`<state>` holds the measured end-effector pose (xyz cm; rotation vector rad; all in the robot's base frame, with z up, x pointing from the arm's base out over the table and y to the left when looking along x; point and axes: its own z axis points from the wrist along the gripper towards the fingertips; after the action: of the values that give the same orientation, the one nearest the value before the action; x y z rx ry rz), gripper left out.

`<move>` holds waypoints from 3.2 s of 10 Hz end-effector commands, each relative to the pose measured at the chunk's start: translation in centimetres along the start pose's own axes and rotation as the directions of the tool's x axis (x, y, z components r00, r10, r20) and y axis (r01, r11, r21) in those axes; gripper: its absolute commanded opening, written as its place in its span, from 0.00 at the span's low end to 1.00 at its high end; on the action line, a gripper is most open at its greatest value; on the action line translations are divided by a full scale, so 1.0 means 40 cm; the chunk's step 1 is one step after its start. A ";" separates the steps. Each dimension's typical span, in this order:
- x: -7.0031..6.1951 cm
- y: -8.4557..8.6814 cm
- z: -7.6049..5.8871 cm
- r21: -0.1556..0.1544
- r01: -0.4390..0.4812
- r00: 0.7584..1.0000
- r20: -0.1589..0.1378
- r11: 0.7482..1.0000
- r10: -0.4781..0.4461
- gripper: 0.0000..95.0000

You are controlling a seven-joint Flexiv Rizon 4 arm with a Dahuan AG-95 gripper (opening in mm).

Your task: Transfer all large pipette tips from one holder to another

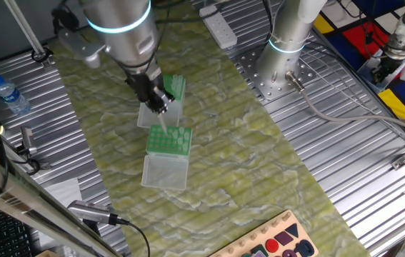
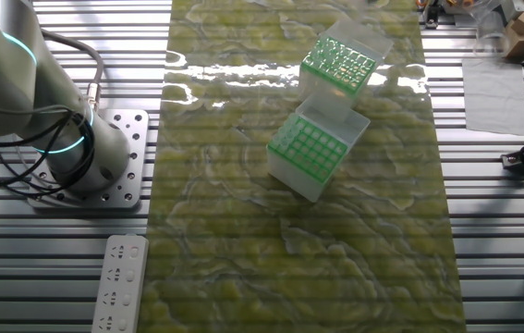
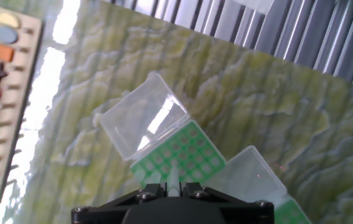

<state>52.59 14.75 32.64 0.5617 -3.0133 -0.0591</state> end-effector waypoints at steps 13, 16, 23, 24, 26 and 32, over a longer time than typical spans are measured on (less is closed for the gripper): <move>0.112 -0.114 0.029 0.186 0.454 0.888 -0.168 0.871 -0.427 0.00; 0.113 -0.141 0.067 0.191 0.488 0.871 -0.167 0.852 -0.462 0.00; 0.107 -0.139 0.068 0.205 0.258 0.966 -0.075 0.944 -0.247 0.00; 0.107 -0.139 0.068 0.203 0.249 0.968 -0.073 0.947 -0.239 0.00; 0.107 -0.139 0.068 0.192 0.265 0.964 -0.071 0.945 -0.256 0.00; 0.197 -0.203 0.063 0.188 0.303 0.953 -0.081 0.934 -0.292 0.00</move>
<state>47.76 4.33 30.19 1.0175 -2.8756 0.2389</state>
